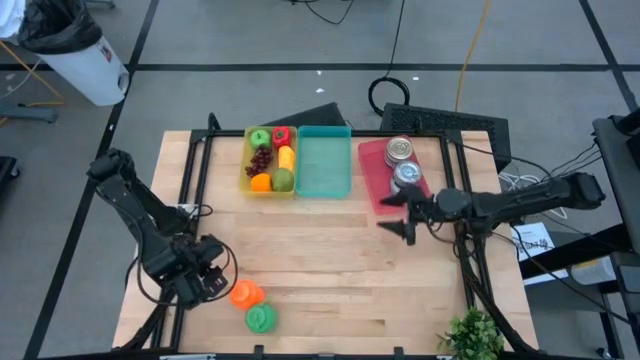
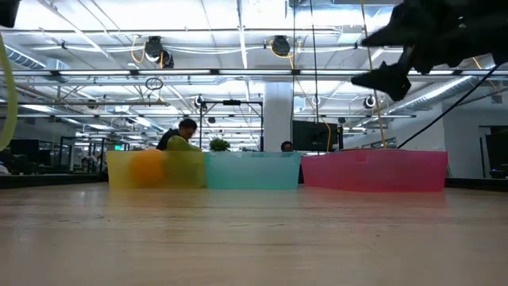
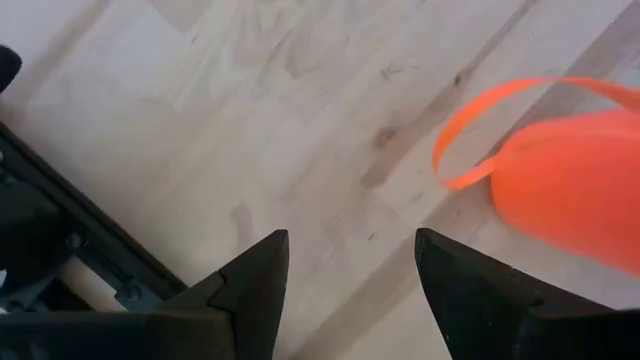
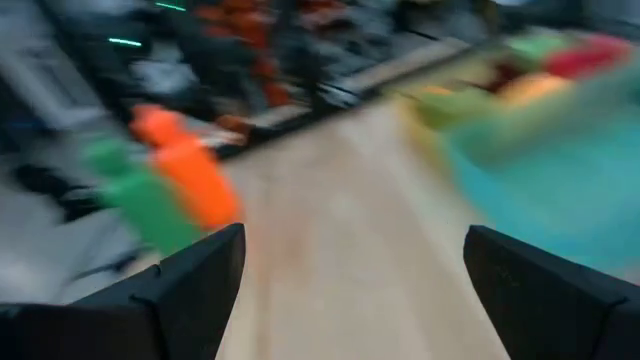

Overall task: Pick & Place Food Item
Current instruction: Put the orange tumbler into the green bin

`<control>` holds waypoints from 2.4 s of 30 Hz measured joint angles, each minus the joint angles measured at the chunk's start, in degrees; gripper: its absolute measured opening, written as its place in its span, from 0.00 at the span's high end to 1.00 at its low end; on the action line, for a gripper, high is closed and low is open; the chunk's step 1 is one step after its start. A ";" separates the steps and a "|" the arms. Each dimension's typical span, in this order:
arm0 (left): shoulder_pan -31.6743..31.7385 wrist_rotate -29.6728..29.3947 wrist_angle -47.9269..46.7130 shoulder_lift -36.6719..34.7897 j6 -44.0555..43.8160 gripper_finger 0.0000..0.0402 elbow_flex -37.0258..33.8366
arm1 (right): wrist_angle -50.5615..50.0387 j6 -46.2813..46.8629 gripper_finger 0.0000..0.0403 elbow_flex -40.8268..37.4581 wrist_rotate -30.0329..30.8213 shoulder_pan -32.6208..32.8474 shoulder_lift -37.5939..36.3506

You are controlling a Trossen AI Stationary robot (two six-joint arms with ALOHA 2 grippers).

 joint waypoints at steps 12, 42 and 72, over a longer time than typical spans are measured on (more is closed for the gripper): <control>-3.50 9.45 2.51 -2.09 6.69 0.43 0.13 | 18.12 -5.53 0.11 -2.32 -3.44 4.44 5.84; -17.15 -34.96 32.80 26.43 -13.02 0.43 -7.12 | 18.09 -8.34 0.11 -2.23 -3.17 4.37 5.82; 4.38 -52.28 25.23 25.96 2.99 0.43 -6.77 | 17.31 -9.21 0.11 -2.21 -3.15 4.37 5.84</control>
